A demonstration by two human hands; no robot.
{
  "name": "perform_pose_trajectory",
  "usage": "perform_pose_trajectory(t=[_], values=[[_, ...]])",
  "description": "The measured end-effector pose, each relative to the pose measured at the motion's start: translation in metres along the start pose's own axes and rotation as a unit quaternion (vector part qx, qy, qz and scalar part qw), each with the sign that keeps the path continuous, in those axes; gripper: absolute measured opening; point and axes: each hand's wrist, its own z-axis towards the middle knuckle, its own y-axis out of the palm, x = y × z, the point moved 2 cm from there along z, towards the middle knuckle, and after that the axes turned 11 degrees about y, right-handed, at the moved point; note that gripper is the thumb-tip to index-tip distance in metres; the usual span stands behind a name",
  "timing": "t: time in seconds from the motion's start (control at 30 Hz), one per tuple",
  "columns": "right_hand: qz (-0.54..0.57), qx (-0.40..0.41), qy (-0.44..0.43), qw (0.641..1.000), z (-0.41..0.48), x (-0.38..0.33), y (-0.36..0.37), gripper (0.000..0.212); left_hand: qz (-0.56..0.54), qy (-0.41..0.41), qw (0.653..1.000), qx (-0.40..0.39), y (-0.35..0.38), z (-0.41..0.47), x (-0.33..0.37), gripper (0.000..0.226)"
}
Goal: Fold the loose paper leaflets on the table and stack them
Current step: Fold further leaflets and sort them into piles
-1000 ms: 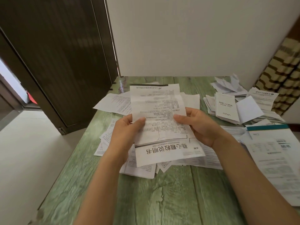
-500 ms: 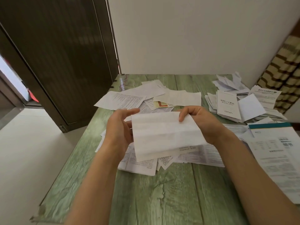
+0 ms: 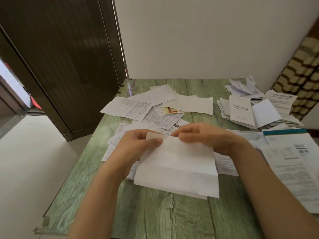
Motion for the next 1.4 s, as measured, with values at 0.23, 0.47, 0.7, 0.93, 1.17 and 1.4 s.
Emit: perform_pose_trajectory(t=[0.23, 0.47, 0.7, 0.93, 1.17, 1.4], values=[[0.124, 0.128, -0.051, 0.983, 0.008, -0.003, 0.002, 0.004, -0.108, 0.021, 0.992, 0.063, 0.001, 0.005, -0.003, 0.014], [0.206, 0.211, -0.087, 0.952, 0.015, -0.002, 0.003, 0.004, -0.136, 0.034, 0.983, 0.123, 0.012, 0.003, -0.006, 0.013], [0.216, 0.224, -0.088, 0.946, 0.017, 0.001, 0.005, 0.003, -0.125, 0.042, 0.978, 0.161, 0.014, 0.002, -0.006, 0.015], [0.187, 0.201, -0.099, 0.957, 0.016, -0.001, 0.004, 0.005, -0.061, 0.072, 0.976, 0.198, 0.011, 0.005, -0.007, 0.017], [0.131, 0.149, -0.045, 0.979, 0.015, 0.003, 0.003, 0.014, -0.057, 0.061, 0.973, 0.214, 0.006, 0.007, -0.009, 0.002], [0.157, 0.114, -0.029, 0.980, 0.015, 0.001, 0.009, 0.024, -0.045, 0.047, 0.992, 0.112, 0.003, 0.004, -0.007, 0.010]])
